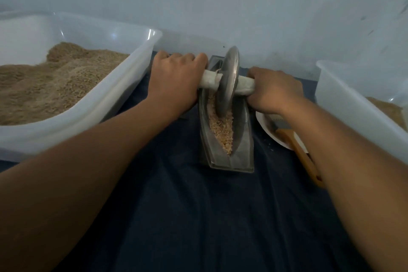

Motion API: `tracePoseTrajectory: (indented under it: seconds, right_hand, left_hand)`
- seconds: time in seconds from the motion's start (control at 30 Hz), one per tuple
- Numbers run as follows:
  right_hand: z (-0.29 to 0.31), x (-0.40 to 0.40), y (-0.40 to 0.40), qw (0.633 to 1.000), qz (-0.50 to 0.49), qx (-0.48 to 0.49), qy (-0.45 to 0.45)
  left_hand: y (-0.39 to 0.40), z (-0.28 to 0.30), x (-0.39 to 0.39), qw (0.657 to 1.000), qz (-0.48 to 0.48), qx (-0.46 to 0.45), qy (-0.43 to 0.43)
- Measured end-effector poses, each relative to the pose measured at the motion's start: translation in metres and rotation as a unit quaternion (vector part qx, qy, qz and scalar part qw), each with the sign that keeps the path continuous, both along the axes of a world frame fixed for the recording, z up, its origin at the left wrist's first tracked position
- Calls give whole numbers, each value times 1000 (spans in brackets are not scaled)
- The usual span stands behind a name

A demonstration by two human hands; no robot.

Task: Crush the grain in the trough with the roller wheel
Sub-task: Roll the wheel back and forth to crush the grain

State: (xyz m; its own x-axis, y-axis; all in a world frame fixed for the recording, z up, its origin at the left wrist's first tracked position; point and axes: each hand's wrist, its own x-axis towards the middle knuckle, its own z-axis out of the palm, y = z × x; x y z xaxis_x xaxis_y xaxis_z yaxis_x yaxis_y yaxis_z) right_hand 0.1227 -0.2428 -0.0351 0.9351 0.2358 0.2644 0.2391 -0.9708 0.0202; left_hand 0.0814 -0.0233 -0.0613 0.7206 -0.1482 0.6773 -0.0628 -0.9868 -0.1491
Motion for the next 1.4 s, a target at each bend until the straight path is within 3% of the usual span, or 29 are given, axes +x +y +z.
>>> tracePoseTrajectory:
  seconds: [0.37, 1.07, 1.4]
  right_hand:
    - [14, 28, 1, 992, 39, 12, 115]
    - [-5, -59, -7, 998, 40, 29, -47]
    - [-13, -84, -14, 995, 56, 33, -77]
  left_hand:
    - [-3, 6, 25, 999, 4, 15, -40]
    - [-4, -8, -49, 999, -6, 14, -44]
    - [-7, -7, -71, 997, -3, 25, -70]
